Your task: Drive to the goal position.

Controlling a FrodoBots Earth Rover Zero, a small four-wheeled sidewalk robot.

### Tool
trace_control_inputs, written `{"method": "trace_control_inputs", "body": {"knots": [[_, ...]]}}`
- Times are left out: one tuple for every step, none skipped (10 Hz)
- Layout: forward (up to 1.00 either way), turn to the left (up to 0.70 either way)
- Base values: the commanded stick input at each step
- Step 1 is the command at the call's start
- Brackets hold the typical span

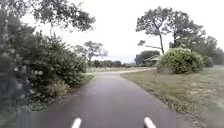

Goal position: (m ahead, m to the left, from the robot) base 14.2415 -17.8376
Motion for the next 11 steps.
{"method": "trace_control_inputs", "body": {"knots": [[0.84, 0.03], [0.84, 0.03], [0.84, 0.03], [0.84, 0.03], [0.84, 0.03], [0.84, 0.03], [0.84, 0.03], [0.84, 0.03], [0.84, 0.03], [0.84, 0.03], [0.84, 0.03]]}}
